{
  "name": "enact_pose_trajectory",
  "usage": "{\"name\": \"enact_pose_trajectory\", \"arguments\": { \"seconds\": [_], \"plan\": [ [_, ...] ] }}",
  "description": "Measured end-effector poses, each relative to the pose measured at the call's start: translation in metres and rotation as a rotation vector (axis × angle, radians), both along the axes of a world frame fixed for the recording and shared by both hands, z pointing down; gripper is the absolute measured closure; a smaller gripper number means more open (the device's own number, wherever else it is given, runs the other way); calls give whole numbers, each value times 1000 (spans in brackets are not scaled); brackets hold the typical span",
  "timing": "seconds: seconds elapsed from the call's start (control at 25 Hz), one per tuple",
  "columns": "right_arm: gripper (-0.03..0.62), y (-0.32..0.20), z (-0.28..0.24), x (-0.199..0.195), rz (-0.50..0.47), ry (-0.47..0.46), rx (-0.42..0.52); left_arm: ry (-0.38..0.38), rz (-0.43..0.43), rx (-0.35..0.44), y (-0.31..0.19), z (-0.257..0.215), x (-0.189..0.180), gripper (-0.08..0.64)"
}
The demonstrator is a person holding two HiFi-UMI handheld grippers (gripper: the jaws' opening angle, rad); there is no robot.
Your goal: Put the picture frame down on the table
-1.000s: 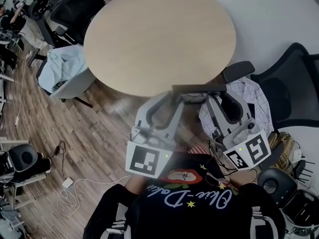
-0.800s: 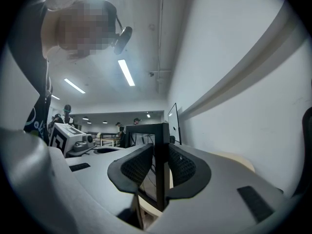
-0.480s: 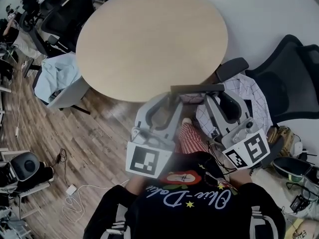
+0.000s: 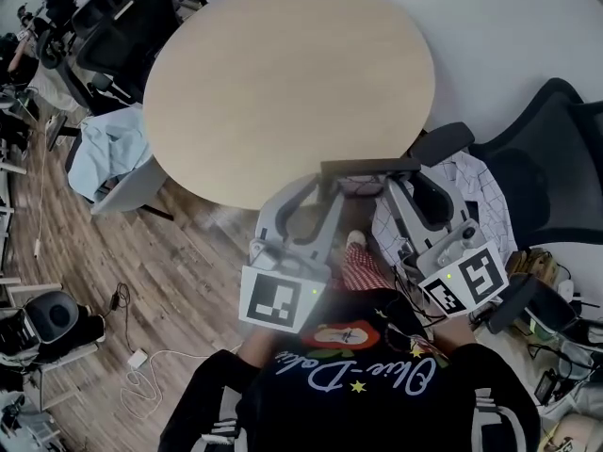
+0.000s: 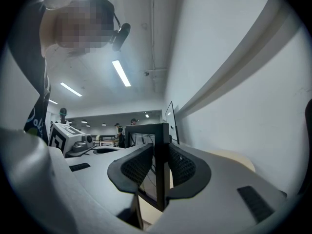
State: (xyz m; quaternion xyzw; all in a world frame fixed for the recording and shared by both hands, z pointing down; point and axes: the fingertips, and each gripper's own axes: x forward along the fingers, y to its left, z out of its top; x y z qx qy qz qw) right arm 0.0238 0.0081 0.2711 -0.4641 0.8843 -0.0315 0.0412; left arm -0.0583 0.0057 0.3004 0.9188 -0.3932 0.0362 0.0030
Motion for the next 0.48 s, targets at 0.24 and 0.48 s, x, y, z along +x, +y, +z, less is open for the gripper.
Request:
{"name": "enact_pose_trajectory", "arguments": {
  "seconds": [0.24, 0.48],
  "plan": [
    [517, -34, 3, 17, -19, 4, -11, -12, -23, -3, -32, 3, 17, 463],
    [517, -68, 10, 37, -36, 8, -21, -17, -41, -6, -64, 8, 38, 465]
  ]
}}
